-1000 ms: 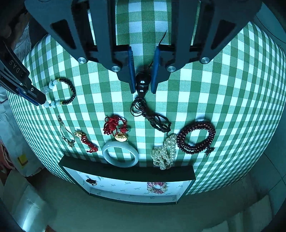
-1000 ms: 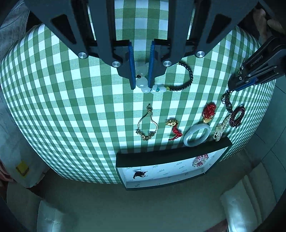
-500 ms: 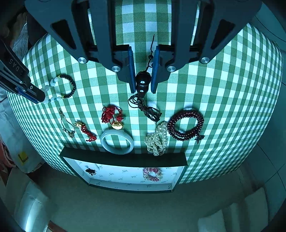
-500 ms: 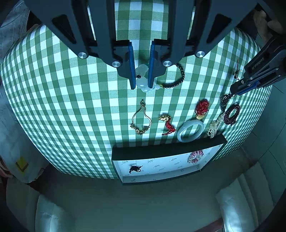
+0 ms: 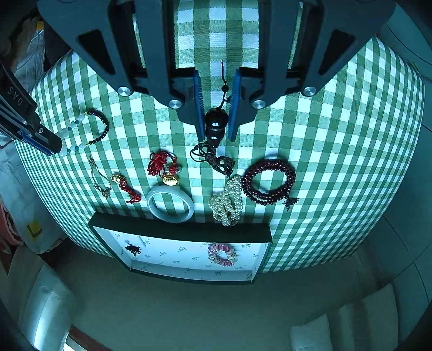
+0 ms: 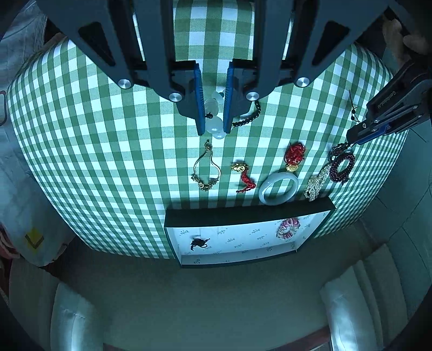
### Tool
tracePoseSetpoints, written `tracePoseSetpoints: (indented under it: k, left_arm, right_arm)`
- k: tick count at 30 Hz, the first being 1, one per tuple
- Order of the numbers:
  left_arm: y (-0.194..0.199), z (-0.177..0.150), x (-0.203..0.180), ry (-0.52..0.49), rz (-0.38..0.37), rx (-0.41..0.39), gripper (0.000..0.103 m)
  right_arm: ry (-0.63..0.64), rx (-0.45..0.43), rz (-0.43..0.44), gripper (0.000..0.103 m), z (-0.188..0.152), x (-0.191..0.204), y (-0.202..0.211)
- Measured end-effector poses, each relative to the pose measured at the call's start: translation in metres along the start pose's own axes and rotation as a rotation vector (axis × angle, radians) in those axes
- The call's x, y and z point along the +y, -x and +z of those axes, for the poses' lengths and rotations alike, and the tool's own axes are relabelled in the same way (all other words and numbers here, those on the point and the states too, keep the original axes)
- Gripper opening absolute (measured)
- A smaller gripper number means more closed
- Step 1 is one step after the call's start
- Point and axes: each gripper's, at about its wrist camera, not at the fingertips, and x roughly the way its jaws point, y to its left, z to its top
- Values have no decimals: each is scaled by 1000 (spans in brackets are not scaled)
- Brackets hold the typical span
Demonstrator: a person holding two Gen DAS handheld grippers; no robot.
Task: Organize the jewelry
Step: 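Carry both items into the box and open both grippers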
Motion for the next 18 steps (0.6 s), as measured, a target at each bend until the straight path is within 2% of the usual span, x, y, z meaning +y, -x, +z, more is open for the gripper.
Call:
tracePoseSetpoints:
  k: [18]
  left_arm:
    - [16, 18, 9, 5, 9, -53, 17]
  right_arm:
    - [28, -65, 12, 14, 23, 8, 22]
